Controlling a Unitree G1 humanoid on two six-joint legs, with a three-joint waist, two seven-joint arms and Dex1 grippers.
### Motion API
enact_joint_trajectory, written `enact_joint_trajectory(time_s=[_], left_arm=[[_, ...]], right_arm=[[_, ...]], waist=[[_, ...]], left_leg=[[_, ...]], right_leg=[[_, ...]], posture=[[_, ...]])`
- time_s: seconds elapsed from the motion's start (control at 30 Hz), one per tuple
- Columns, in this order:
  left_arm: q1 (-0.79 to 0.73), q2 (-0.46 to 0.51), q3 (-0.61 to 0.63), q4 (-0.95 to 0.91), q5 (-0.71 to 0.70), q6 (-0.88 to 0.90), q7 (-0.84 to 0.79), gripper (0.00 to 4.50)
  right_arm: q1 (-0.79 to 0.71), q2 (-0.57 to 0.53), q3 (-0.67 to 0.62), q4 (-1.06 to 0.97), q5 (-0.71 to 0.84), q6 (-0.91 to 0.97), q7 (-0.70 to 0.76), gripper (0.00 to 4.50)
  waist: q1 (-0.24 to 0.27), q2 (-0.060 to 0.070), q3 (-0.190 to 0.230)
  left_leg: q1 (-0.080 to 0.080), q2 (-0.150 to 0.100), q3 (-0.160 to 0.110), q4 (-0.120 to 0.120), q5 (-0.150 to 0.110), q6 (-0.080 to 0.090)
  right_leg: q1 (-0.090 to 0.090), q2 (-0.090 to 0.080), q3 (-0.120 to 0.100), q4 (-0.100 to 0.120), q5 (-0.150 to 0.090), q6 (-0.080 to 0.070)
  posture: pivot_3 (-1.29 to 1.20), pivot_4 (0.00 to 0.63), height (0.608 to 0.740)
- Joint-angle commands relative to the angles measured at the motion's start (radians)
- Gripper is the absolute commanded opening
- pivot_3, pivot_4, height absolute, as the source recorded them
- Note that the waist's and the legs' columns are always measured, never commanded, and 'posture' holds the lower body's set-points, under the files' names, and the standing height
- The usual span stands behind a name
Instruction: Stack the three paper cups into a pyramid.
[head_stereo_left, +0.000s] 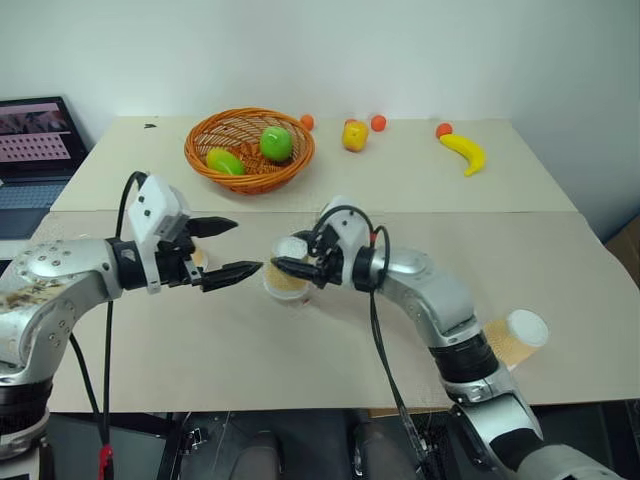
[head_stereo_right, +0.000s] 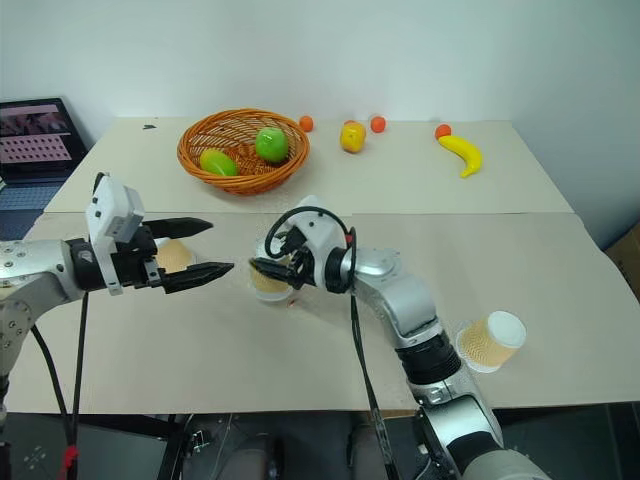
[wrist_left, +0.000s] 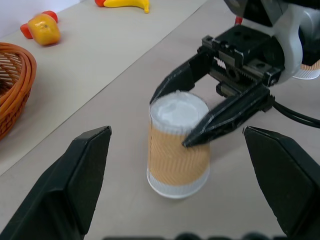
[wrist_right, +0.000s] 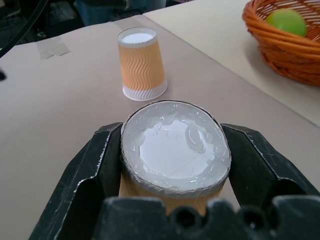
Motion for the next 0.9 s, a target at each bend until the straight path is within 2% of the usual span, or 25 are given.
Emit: enact_joint_trajectory(time_s=[0.03, 0.17, 0.23, 0.33, 0.57, 0.8, 0.9], left_arm=[[-0.014, -0.005, 0.01, -0.042, -0.009, -0.012, 0.007, 4.5], [-0.01, -0.004, 0.001, -0.048, -0.006, -0.012, -0.001, 4.5], [-0.022, -0.007, -0.004, -0.044, -0.004, -0.012, 0.001, 4.5], [-0.033, -0.009, -0.009, -0.038, -0.003, -0.013, 0.0, 4.5], [-0.044, -0.018, -0.025, -0.021, 0.007, -0.024, -0.004, 4.5], [-0.054, -0.043, -0.054, 0.005, 0.03, -0.048, -0.017, 4.5], [-0.066, -0.056, -0.067, 0.015, 0.026, -0.048, -0.031, 4.5]], right_arm=[[0.023, -0.005, 0.001, -0.076, 0.01, 0.006, -0.002, 2.73], [0.028, -0.005, 0.007, -0.064, 0.004, -0.005, 0.002, 2.73], [0.029, -0.008, 0.014, -0.053, -0.001, -0.015, 0.009, 3.73], [0.028, -0.011, 0.019, -0.044, -0.008, -0.023, 0.017, 4.47], [0.003, -0.025, -0.025, -0.048, 0.008, -0.011, 0.024, 4.47], [-0.04, -0.031, -0.375, -0.151, 0.346, 0.293, -0.019, 4.47], [-0.019, -0.111, -0.506, -0.182, 0.425, 0.364, -0.037, 4.47]], waist=[[-0.002, 0.0, 0.0], [-0.004, 0.0, 0.0], [-0.004, 0.0, 0.0], [-0.004, 0.0, 0.0], [-0.003, 0.0, 0.0], [-0.001, 0.0, 0.0], [0.003, 0.0, 0.0]], left_leg=[[0.0, 0.0, 0.0, 0.0, 0.0, 0.0], [0.0, 0.0, 0.0, 0.0, 0.0, 0.0], [0.001, 0.001, 0.0, 0.0, 0.0, 0.0], [0.001, 0.001, 0.0, 0.0, 0.0, 0.0], [0.0, 0.001, 0.0, 0.0, 0.0, 0.0], [0.0, 0.001, 0.0, 0.0, 0.0, 0.0], [0.0, 0.001, 0.0, 0.0, 0.0, 0.0]], right_leg=[[0.0, 0.0, 0.0, 0.0, 0.0, 0.0], [-0.001, 0.0, 0.0, 0.001, 0.0, 0.0], [-0.001, 0.001, 0.0, 0.001, 0.0, 0.0], [-0.001, 0.002, 0.0, 0.002, 0.0, 0.0], [-0.001, 0.001, 0.0, 0.001, 0.0, 0.0], [-0.001, 0.001, 0.0, 0.001, 0.0, -0.001], [-0.001, 0.001, 0.0, 0.001, 0.0, -0.001]], posture=[[0.0, 0.15, 0.737], [0.0, 0.15, 0.737], [0.0, 0.15, 0.737], [0.0, 0.15, 0.737], [0.0, 0.15, 0.737], [0.0, 0.15, 0.737], [0.0, 0.15, 0.737]])
